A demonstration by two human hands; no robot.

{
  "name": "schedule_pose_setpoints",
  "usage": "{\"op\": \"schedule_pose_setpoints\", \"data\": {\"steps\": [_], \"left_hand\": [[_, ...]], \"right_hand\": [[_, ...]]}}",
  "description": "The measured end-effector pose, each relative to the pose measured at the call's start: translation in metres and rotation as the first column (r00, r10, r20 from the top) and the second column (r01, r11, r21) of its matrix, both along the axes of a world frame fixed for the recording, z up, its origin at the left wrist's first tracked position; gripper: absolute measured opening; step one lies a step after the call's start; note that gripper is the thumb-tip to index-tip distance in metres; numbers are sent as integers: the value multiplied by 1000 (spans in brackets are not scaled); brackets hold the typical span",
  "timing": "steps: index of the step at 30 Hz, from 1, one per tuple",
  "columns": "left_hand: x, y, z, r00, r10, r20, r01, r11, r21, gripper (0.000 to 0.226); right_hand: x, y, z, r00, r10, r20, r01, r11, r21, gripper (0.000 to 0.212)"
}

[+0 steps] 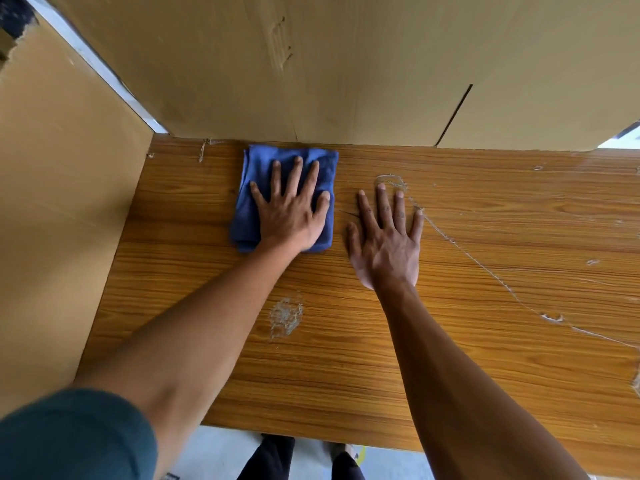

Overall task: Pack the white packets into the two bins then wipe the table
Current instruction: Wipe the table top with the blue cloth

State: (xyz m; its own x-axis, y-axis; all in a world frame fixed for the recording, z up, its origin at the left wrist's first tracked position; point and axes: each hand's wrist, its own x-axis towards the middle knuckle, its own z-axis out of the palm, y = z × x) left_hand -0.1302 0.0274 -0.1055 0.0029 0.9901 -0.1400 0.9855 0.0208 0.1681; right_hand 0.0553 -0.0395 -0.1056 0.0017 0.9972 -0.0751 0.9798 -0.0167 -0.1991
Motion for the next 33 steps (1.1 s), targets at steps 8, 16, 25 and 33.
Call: {"op": "schedule_pose_setpoints", "data": {"steps": [8, 16, 25, 33], "left_hand": [[0, -13, -4, 998, -57, -41, 58, 998, 18, 70], [2, -19, -7, 999, -39, -13, 39, 997, 60, 71], [2, 6, 2, 1000, 9, 2, -9, 1000, 6, 70], [-1, -48, -2, 1000, -7, 13, 6, 1000, 26, 67]], "right_hand": [[-1, 2, -1, 1000, -2, -2, 2, 1000, 6, 66], [0, 0, -1, 1000, -4, 7, 4, 1000, 2, 66], [0, 2, -2, 1000, 2, 7, -2, 1000, -5, 66], [-1, 0, 0, 1000, 1, 18, -1, 1000, 1, 67]]}}
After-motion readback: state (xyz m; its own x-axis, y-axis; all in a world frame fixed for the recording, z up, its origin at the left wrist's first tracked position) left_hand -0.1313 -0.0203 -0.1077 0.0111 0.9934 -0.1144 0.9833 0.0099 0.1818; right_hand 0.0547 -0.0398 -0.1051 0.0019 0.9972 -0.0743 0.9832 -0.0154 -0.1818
